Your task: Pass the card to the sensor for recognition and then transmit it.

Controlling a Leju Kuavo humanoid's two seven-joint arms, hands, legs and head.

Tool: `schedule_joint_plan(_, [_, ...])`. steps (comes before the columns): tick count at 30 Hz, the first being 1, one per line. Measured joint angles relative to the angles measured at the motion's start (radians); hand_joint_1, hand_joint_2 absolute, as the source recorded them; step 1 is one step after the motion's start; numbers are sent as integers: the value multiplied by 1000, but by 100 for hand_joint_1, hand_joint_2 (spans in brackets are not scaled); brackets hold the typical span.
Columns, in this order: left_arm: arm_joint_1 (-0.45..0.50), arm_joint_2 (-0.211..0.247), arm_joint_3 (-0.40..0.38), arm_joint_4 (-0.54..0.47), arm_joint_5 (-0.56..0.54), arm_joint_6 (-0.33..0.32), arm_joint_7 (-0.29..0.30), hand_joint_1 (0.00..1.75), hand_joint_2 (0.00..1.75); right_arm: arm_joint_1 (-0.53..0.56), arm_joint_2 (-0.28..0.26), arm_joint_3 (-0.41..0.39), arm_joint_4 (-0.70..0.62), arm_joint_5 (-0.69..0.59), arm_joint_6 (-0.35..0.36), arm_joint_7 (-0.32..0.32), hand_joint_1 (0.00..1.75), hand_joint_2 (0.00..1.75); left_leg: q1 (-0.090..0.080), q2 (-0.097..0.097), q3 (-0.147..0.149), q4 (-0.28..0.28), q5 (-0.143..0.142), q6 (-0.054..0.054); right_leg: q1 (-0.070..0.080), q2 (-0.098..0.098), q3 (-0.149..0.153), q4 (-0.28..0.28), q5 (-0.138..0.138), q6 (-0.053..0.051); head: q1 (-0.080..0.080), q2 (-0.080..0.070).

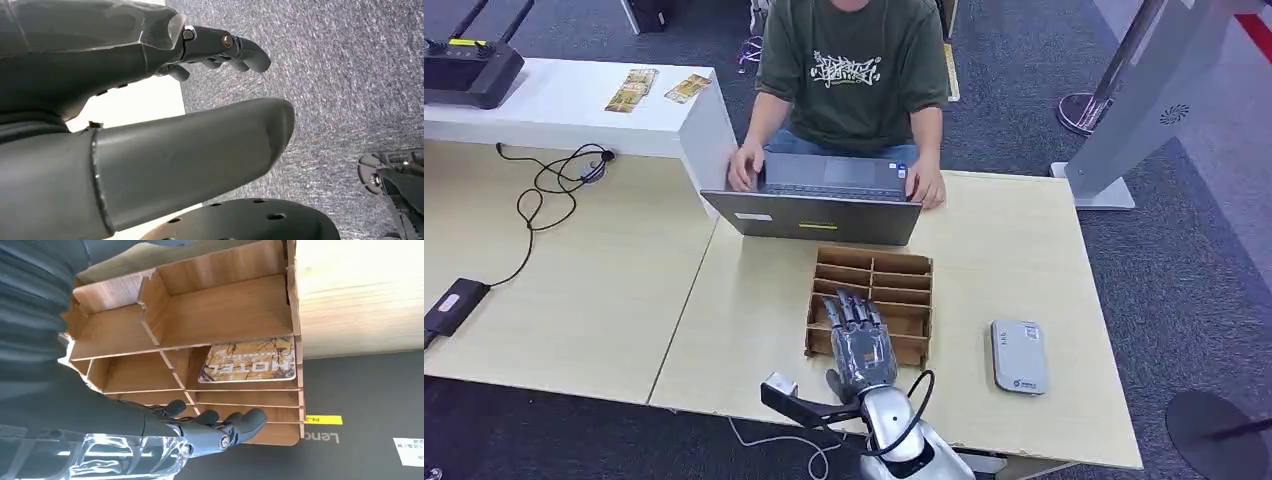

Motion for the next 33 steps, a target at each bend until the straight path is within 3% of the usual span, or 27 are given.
schedule_joint_plan(6, [-3,-2,0,0,-5,0,1,0,0,-30,11,0,48,-10,-51,0,0,175,0,0,0,0,0,0,0,0,0,0,0,0,0,0])
schedule_joint_plan(33, [-11,-2,0,0,-13,0,8,0,0,-137,69,10,152,-22,-51,18,0,175,0,0,0,0,0,0,0,0,0,0,0,0,0,0])
